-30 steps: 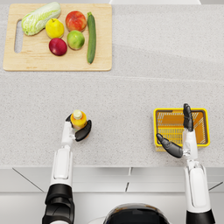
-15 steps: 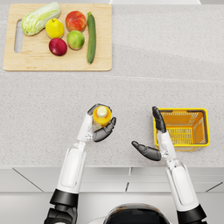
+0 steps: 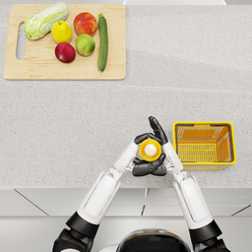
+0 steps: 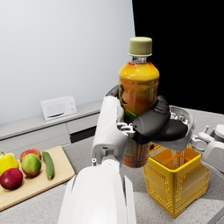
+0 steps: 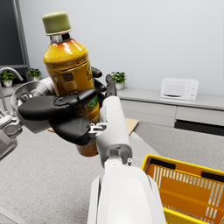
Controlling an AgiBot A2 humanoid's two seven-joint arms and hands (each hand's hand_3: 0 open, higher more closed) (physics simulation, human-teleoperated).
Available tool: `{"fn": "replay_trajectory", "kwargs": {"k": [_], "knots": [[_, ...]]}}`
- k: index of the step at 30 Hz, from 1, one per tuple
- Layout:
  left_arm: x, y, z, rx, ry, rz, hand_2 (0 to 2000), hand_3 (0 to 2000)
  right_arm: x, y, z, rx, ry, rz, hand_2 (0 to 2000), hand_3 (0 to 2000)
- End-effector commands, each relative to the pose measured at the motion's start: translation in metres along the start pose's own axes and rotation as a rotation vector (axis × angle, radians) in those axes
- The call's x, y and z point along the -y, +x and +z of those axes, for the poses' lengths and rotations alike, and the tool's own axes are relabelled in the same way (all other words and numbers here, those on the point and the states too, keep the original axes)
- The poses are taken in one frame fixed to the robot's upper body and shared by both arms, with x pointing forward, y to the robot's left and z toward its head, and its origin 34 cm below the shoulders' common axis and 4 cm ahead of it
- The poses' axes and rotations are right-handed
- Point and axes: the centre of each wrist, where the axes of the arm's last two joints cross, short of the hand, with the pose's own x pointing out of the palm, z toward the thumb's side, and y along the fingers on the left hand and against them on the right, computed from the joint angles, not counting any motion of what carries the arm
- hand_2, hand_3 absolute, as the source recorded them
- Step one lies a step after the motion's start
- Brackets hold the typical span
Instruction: Pick up the lemon tea and place it into the yellow basket
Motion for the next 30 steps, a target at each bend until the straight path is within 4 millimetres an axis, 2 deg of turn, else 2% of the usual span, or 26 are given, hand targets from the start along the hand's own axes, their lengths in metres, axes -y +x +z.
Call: {"fn": "replay_trajectory", "kwargs": {"k": [1,4,5,6,8,10,14,16,18,23,25,27,30], "knots": [[-0.003,0.013,0.001,-0.004,0.006,-0.057,2000,2000,0.011,0.005,0.015,-0.006,-0.056,0.086,2000,653],[-0.001,0.009,0.003,-0.023,0.01,-0.061,2000,2000,0.009,0.005,0.014,-0.024,-0.048,0.164,2000,1633],[0.0,0.01,0.003,-0.027,0.012,-0.068,639,1673,0.01,0.006,0.015,-0.026,-0.049,0.172,2000,1960],[0.002,0.006,0.006,-0.031,0.019,-0.027,0,1347,0.01,0.005,0.016,-0.026,-0.053,0.152,2000,2000],[0.007,-0.007,0.012,-0.039,0.039,0.045,0,693,0.014,-0.007,0.026,-0.027,-0.093,0.087,2000,2000],[0.016,-0.028,0.018,-0.048,0.058,0.141,0,40,0.015,-0.026,0.039,-0.024,-0.148,-0.009,2000,2000],[0.045,-0.083,0.029,-0.078,0.083,0.386,0,0,0.0,-0.078,0.066,-0.051,-0.248,-0.215,2000,2000],[0.057,-0.104,0.03,-0.085,0.085,0.484,0,0,-0.011,-0.1,0.07,-0.059,-0.266,-0.305,2000,2000],[0.064,-0.116,0.03,-0.087,0.081,0.542,0,0,-0.024,-0.118,0.064,-0.052,-0.252,-0.388,2000,2000],[0.066,-0.123,0.019,-0.071,0.043,0.573,0,0,-0.046,-0.145,0.04,-0.013,-0.17,-0.498,2000,2000],[0.065,-0.124,0.018,-0.068,0.039,0.575,0,0,-0.05,-0.153,0.033,0.024,-0.059,-0.535,2000,2000],[0.065,-0.125,0.016,-0.064,0.034,0.582,0,0,-0.049,-0.152,0.023,0.071,0.102,-0.52,2000,2000],[0.064,-0.126,0.016,-0.061,0.034,0.585,0,0,-0.05,-0.151,0.012,0.106,0.223,-0.495,2000,2000]]}}
